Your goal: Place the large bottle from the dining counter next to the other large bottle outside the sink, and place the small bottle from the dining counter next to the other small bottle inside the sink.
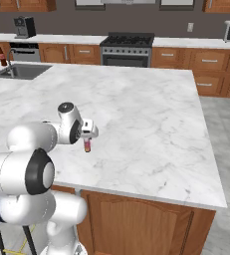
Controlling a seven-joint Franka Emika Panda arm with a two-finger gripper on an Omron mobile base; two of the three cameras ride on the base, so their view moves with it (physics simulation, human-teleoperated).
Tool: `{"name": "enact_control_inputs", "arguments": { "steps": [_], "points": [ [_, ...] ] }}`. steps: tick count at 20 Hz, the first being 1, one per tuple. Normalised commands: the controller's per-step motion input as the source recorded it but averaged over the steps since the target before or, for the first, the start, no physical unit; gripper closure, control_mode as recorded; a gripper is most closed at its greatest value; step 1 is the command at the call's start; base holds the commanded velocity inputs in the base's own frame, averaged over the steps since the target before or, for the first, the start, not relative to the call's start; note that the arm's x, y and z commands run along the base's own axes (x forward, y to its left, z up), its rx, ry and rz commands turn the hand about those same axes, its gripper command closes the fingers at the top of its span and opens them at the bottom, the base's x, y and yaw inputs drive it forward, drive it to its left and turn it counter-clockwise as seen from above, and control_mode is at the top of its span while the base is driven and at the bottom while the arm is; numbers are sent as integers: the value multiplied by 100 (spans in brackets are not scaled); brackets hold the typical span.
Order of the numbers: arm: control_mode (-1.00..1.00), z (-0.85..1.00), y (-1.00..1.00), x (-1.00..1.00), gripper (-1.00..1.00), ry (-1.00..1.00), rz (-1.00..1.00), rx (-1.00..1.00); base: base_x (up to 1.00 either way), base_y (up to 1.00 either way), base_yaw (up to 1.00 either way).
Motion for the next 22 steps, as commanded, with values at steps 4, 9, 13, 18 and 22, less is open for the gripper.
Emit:
{"name": "enact_control_inputs", "arguments": {
  "steps": [4,9,13,18,22],
  "points": [
    [-100,0,0,19,-100,0,0,0,0,0,0],
    [-100,-1,0,7,-100,0,0,0,0,0,0],
    [-100,-7,0,0,-100,0,0,0,0,0,0],
    [-100,-15,0,4,-100,0,0,0,0,0,0],
    [-100,-16,0,17,-100,0,0,0,0,0,0]
  ]
}}
